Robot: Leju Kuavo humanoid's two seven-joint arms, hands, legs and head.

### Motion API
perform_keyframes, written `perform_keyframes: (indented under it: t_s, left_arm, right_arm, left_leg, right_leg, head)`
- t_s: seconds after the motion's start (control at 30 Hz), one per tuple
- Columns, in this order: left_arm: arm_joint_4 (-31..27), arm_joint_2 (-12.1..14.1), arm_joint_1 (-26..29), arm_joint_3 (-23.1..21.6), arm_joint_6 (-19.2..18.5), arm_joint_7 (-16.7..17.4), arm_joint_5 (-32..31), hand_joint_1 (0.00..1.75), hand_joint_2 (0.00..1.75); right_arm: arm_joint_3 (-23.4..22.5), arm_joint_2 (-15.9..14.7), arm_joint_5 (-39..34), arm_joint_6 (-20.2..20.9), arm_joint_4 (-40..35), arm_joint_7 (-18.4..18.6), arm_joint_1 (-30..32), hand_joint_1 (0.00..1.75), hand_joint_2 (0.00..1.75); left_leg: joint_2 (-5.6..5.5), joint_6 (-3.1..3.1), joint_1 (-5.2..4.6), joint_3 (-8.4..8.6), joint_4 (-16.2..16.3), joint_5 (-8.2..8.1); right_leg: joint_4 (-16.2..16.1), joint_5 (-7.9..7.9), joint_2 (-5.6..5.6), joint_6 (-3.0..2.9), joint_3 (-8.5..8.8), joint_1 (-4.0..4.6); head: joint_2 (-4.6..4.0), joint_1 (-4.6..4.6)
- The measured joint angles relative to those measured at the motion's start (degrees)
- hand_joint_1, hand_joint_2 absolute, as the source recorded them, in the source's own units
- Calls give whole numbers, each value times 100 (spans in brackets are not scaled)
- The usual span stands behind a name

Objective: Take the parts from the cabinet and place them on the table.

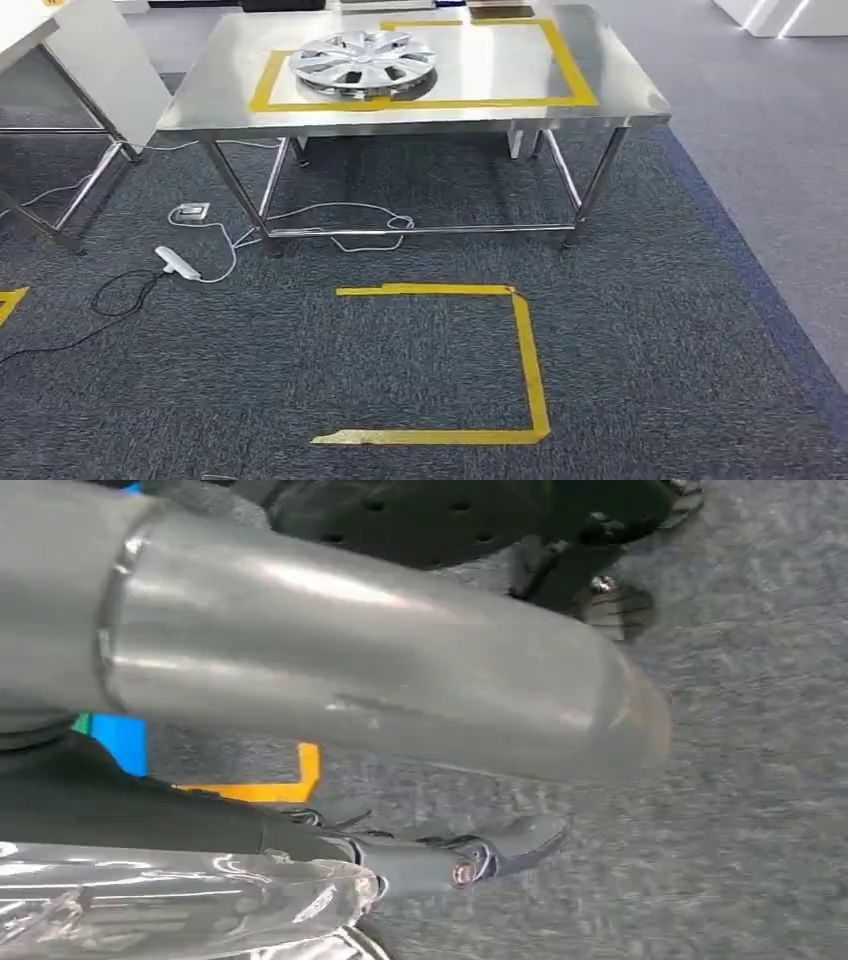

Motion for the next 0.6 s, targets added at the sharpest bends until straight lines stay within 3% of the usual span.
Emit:
perform_keyframes:
  t_s: [0.03, 0.07, 0.1, 0.17, 0.2, 0.23, 0.33, 0.37, 0.4, 0.43, 0.5, 0.53, 0.57, 0.6]
  left_arm:
    - [13, -2, 0, 0, 0, 0, 0, 0, 0]
    - [26, 0, 0, 0, 0, -2, 0, 0, 0]
    - [31, 4, 2, 0, 0, -4, 0, 0, 0]
    - [33, 18, 0, 0, 0, -13, 0, 0, 0]
    - [37, 17, -2, 0, 2, -17, 0, 0, 0]
    - [46, 17, -12, 0, 2, -22, 4, 0, 0]
    - [74, 18, -9, -9, 26, -33, 70, 0, 0]
    - [76, 11, -10, -26, 33, -35, 87, 0, 0]
    - [79, 13, -14, -37, 39, -39, 107, 0, 0]
    - [79, 26, -19, -37, 50, -44, 127, 0, 0]
    - [89, 31, -14, -48, 68, -48, 161, 0, 0]
    - [100, 31, -15, -59, 70, -50, 190, 0, 0]
    - [116, 31, -16, -72, 74, -61, 212, 0, 0]
    - [127, 33, -22, -90, 79, -70, 249, 0, 0]
  right_arm:
    - [-17, 0, -4, 2, 4, 0, -3, 0, 0]
    - [-33, 0, -4, 2, 7, 0, -3, 0, 0]
    - [-39, 0, -7, 4, 9, 2, 2, 0, 0]
    - [-48, 0, -7, 7, 13, 2, -3, 0, 0]
    - [-52, 0, -11, 15, 13, 9, -8, 0, 0]
    - [-61, 0, -24, 26, 13, 28, -10, 0, 0]
    - [-83, 0, -39, 98, 15, 46, -16, 0, 0]
    - [-89, 0, -42, 118, 20, 52, -13, 0, 0]
    - [-92, 0, -42, 133, 24, 57, -8, 0, 0]
    - [-96, -2, -42, 138, 31, 61, -18, 0, 0]
    - [-127, 0, -37, 184, 46, 70, -26, 0, 0]
    - [-135, -2, -24, 201, 61, 81, -22, 0, 0]
    - [-151, 0, -7, 221, 76, 81, -19, 0, 0]
    - [-173, 0, 9, 241, 87, 81, -20, 0, 0]
  left_leg:
    - [0, -20, 12, -58, 290, -85]
    - [0, -34, 26, 23, 301, -21]
    - [0, -44, 42, 212, 56, 156]
    - [1, -52, 74, 800, -875, 555]
    - [-12, -44, 87, 1022, -1244, 568]
    - [-42, -2, 68, 1072, -1330, 556]
    - [-39, 132, 56, 993, -1365, 515]
    - [-19, 201, 98, 984, -1414, 560]
    - [2, 226, 92, 963, -1413, 572]
    - [9, 264, 90, 943, -1412, 585]
    - [48, 292, 68, 887, -1409, 600]
    - [68, 300, 59, 872, -1408, 605]
    - [82, 301, 52, 874, -1407, 606]
    - [98, 300, 46, 879, -1407, 606]
  right_leg:
    - [14, 24, -3, 10, -43, 0]
    - [37, 38, -3, 25, -82, -4]
    - [66, 47, -3, 37, -111, -9]
    - [137, 36, -3, 62, -141, -20]
    - [170, 24, 0, 87, -174, -14]
    - [231, 4, 10, 125, -219, 13]
    - [266, 52, 27, 213, -215, 22]
    - [299, 3, 41, 241, -272, 12]
    - [455, -129, 49, 272, -357, 6]
    - [802, -329, 53, 295, -528, -4]
    - [1794, -734, 52, 340, -1017, -23]
    - [2104, -792, 52, 348, -1177, -24]
    - [2109, -696, 51, 344, -1185, -24]
    - [1851, -486, 50, 327, -1062, -24]
  head:
    - [0, 4]
    - [0, 0]
    - [0, -2]
    - [0, -2]
    - [0, -4]
    - [0, -2]
    - [0, 9]
    - [0, -13]
    - [0, 32]
    - [0, 66]
    - [0, 63]
    - [0, 59]
    - [0, 63]
    - [0, 61]
